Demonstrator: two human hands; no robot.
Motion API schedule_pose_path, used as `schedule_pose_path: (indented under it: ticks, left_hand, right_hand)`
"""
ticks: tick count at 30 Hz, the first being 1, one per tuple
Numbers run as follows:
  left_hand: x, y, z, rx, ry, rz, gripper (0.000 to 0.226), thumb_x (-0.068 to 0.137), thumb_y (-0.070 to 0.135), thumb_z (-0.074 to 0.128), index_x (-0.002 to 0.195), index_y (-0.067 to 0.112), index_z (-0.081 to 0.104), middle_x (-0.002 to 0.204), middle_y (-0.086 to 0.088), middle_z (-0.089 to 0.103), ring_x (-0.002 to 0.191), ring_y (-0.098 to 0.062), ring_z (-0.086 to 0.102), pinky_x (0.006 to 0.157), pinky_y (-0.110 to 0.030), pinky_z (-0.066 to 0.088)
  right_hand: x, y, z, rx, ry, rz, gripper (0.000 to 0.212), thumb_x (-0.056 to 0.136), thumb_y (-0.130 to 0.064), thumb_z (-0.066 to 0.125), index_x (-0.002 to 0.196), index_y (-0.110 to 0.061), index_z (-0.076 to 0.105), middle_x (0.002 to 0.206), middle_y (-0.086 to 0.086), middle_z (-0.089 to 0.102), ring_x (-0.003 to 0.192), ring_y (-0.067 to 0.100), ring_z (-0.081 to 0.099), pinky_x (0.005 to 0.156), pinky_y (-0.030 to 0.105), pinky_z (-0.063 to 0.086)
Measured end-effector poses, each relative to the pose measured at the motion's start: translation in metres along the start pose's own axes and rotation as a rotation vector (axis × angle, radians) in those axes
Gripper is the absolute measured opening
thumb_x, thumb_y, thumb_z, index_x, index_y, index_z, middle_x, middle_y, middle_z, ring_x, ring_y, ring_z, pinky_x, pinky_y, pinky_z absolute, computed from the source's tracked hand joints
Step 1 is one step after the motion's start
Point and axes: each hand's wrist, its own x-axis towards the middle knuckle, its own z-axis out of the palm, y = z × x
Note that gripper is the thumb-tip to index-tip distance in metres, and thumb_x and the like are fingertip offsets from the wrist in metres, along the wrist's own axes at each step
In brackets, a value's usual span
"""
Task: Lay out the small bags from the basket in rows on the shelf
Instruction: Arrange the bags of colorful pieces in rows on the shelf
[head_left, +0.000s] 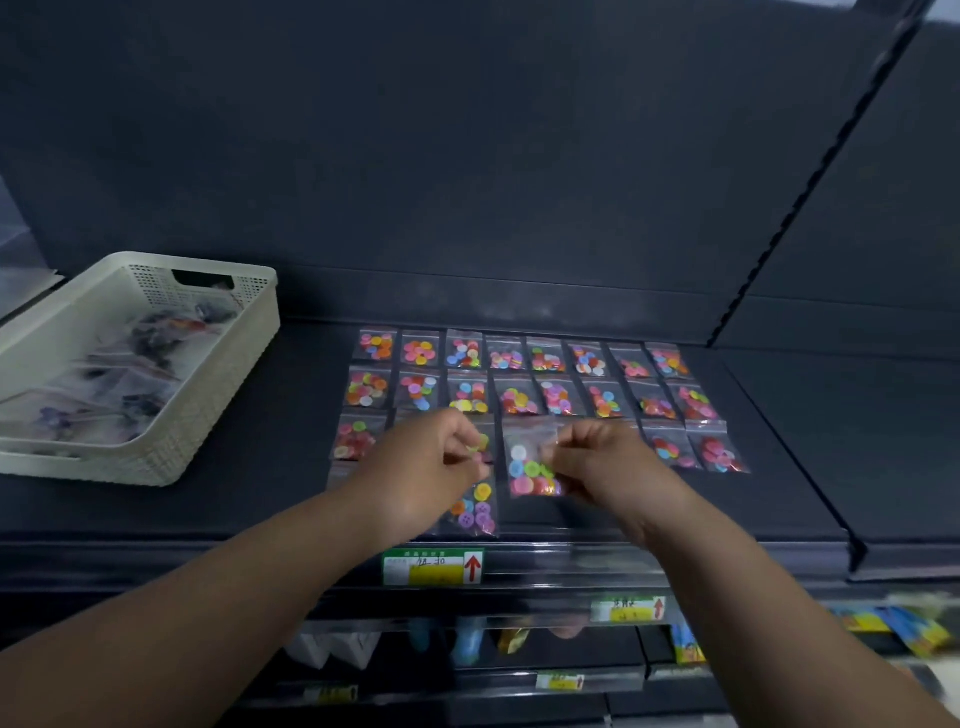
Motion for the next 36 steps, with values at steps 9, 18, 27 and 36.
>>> schedule_pose_path:
  ticks: [9, 18, 27, 36]
  left_hand:
    - [0.008, -0.020, 0.021, 0.581, -0.070, 0.226, 0.019, 0.092, 0.026, 0.054, 0.107, 0.025, 0.065, 0.100, 0.008, 0.057, 0.096, -0.011, 0.049, 0.082, -0.026, 0.042]
    - [0.012, -0.020, 0.022, 0.551, -0.121, 0.210, 0.020, 0.092, 0.024, 0.056, 0.109, 0.025, 0.067, 0.099, 0.011, 0.049, 0.088, -0.007, 0.045, 0.078, -0.022, 0.040]
    - [0.016, -0.020, 0.012, 0.431, -0.081, 0.211, 0.014, 0.091, 0.028, 0.058, 0.101, 0.026, 0.067, 0.096, 0.010, 0.055, 0.084, -0.004, 0.051, 0.078, -0.027, 0.046]
    - [0.007, -0.030, -0.092, 0.612, 0.310, 0.221, 0.031, 0.083, 0.038, 0.056, 0.108, 0.022, 0.067, 0.105, 0.000, 0.063, 0.103, -0.022, 0.055, 0.089, -0.035, 0.044]
  right_hand:
    - [0.007, 0.024, -0.005, -0.707, 0.084, -0.045, 0.011, 0.080, -0.024, 0.066, 0.077, -0.019, 0.056, 0.076, 0.000, 0.062, 0.071, 0.018, 0.058, 0.058, 0.029, 0.044]
    - [0.005, 0.017, 0.005, -0.799, -0.089, -0.296, 0.012, 0.087, -0.018, 0.061, 0.097, -0.023, 0.066, 0.091, -0.005, 0.055, 0.082, 0.013, 0.056, 0.066, 0.019, 0.039]
    - [0.022, 0.005, 0.002, -0.712, -0.159, -0.319, 0.006, 0.086, -0.020, 0.063, 0.085, -0.026, 0.064, 0.079, -0.007, 0.064, 0.074, 0.012, 0.061, 0.067, 0.025, 0.050]
    - [0.047, -0.070, 0.079, -0.828, -0.114, -0.710, 0.015, 0.086, -0.021, 0.062, 0.101, -0.021, 0.064, 0.091, -0.007, 0.049, 0.083, 0.012, 0.051, 0.068, 0.021, 0.032]
